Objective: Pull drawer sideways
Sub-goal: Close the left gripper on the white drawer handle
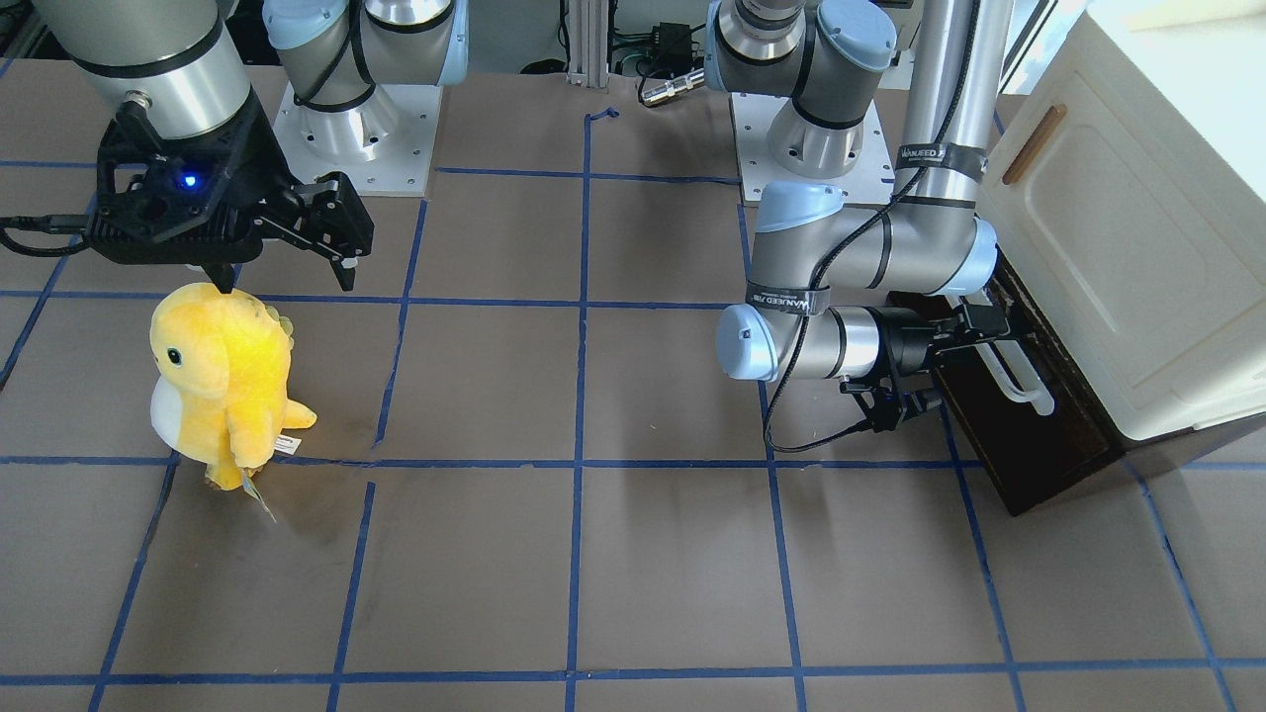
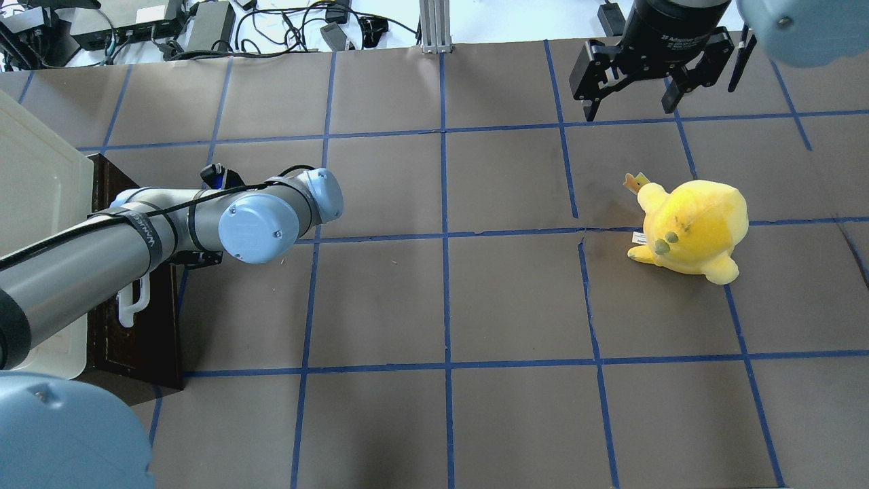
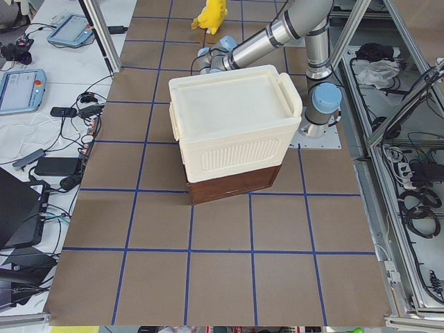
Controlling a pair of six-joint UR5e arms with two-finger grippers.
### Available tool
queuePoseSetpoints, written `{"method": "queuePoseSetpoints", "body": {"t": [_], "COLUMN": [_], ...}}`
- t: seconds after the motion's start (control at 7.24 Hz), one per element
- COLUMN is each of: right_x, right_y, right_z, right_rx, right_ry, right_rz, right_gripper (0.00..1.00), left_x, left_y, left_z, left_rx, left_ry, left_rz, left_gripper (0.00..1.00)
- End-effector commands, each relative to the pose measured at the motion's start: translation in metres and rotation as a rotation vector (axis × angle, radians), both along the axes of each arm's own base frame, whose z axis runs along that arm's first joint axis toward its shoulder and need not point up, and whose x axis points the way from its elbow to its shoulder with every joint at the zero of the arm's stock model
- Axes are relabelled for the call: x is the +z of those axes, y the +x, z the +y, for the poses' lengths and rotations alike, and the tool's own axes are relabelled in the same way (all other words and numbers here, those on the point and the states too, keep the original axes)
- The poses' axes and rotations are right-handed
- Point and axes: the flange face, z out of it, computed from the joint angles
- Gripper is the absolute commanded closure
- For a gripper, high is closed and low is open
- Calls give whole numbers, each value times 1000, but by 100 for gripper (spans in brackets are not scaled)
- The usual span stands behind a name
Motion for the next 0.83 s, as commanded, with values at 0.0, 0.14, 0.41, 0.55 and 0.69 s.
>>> {"method": "queuePoseSetpoints", "body": {"t": [0.0, 0.14, 0.41, 0.55, 0.69], "right_x": [0, 0, 0, 0, 0], "right_y": [0, 0, 0, 0, 0], "right_z": [0, 0, 0, 0, 0], "right_rx": [0, 0, 0, 0, 0], "right_ry": [0, 0, 0, 0, 0], "right_rz": [0, 0, 0, 0, 0], "right_gripper": [0, 0, 0, 0, 0], "left_x": [-2, -2, -4, -4, -4], "left_y": [0, 0, 0, 0, 0], "left_z": [0, 0, 2, 2, 2], "left_rx": [-3, -3, 4, 5, 5], "left_ry": [5, 5, 1, 0, 0], "left_rz": [-3, -3, 0, 0, 0], "left_gripper": [28, 36, 37, 41, 42]}}
